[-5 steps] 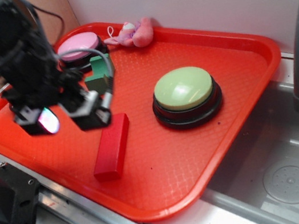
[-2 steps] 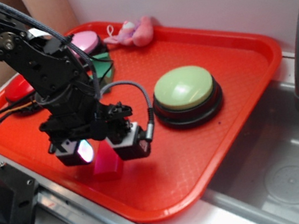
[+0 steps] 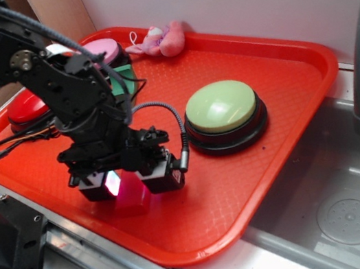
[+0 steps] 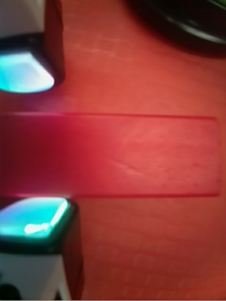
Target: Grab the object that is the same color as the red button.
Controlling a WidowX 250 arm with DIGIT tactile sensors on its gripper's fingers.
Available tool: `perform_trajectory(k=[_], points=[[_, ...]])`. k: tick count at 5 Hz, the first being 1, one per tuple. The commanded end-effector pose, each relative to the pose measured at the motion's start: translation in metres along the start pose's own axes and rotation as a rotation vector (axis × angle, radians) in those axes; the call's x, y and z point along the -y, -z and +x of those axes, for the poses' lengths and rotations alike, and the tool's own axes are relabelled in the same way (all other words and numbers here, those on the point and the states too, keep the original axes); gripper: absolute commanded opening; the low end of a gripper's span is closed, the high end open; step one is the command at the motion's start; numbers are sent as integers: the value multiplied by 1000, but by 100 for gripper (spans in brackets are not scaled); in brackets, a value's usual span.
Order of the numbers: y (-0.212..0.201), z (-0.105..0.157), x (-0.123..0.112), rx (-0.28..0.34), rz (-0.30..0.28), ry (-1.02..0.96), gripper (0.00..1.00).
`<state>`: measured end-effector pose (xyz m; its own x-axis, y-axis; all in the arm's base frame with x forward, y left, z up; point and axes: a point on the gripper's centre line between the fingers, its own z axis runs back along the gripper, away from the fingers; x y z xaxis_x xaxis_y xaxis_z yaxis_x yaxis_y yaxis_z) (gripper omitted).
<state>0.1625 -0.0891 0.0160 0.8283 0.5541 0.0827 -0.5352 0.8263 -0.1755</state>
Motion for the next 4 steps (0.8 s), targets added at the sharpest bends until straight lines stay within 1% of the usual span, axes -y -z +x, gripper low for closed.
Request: perform_trajectory(k=[1,2,3,4], points=[[-8,6,8,25,32,-6,0],[-25,18,3,10,19,100,0],[-55,37,-8,-49,28,249,0],[-77,56,-16,-88,40,315,0]])
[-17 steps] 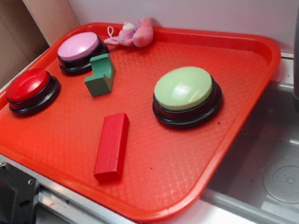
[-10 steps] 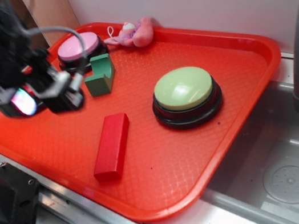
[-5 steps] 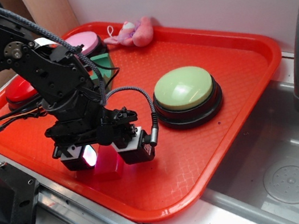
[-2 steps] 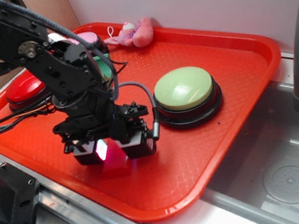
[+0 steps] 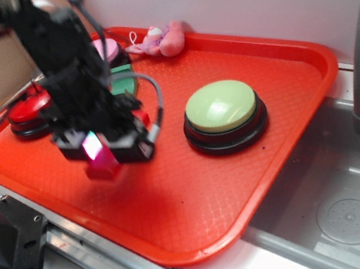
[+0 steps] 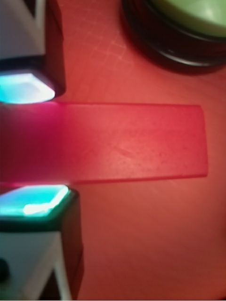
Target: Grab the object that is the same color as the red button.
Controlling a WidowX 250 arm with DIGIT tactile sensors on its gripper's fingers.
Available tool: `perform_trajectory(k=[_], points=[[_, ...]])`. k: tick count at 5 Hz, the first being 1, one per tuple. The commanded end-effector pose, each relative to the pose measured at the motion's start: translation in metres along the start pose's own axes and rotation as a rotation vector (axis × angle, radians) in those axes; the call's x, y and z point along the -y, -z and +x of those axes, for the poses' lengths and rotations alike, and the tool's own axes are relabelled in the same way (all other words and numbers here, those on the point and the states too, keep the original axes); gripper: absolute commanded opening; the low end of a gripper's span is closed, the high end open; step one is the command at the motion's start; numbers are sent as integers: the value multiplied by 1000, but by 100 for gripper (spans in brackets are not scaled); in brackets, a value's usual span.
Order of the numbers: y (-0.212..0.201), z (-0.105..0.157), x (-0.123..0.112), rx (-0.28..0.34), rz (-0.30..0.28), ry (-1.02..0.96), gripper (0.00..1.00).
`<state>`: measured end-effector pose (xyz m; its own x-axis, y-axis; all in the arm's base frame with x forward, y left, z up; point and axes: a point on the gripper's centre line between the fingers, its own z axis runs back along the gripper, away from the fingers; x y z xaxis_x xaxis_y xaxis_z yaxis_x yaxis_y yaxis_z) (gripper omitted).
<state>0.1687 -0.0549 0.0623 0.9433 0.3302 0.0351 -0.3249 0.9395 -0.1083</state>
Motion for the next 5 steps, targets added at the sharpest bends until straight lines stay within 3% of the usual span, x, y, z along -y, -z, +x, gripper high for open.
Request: perform_trajectory(k=[1,2,4,5], points=[[-53,39,-13,-26,-2,145,0],[-76,47,-19,-4,14,177,0],[-120,52,-31,155,41,214,0],[-118,51,-34,166,52,181,0]])
